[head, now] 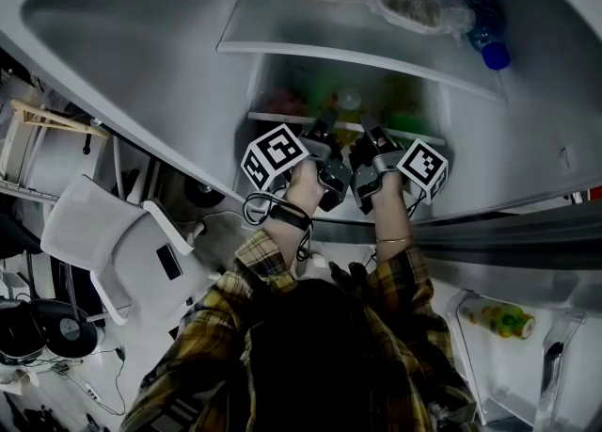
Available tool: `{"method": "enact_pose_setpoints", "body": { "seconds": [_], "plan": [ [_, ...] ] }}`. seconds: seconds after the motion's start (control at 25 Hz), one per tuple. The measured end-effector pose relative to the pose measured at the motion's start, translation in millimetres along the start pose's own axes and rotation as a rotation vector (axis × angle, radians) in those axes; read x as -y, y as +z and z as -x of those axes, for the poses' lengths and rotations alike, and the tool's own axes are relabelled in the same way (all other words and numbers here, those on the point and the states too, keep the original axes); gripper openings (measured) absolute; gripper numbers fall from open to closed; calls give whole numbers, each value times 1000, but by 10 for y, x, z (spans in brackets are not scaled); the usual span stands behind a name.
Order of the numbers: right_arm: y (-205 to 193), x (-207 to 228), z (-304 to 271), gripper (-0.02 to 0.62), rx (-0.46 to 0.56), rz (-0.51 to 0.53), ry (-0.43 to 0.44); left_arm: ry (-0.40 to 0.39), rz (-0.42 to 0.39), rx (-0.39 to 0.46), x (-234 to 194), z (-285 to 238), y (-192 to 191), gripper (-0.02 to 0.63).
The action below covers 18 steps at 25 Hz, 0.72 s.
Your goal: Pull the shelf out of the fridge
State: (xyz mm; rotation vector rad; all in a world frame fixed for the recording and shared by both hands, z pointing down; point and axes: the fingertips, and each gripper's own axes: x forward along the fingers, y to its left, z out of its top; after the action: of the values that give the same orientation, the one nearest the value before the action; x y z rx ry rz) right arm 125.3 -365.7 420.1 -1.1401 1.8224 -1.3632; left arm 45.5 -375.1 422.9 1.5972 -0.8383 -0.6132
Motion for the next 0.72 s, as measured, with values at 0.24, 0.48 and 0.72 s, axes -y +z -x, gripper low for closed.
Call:
{"method": "enact_pose_setpoints", "body": {
  "seconds": [0.24, 0.48, 0.72],
  "plan": [
    [-4, 9, 6, 46, 13, -83, 10, -17, 58, 7, -8, 3, 0, 27],
    [-6, 15, 13, 37, 25, -158, 22, -19, 93, 8, -10, 11, -3, 22],
    [-18, 8, 36, 34, 28, -166, 22, -18, 93, 0, -8, 36, -17, 21]
  ]
}}
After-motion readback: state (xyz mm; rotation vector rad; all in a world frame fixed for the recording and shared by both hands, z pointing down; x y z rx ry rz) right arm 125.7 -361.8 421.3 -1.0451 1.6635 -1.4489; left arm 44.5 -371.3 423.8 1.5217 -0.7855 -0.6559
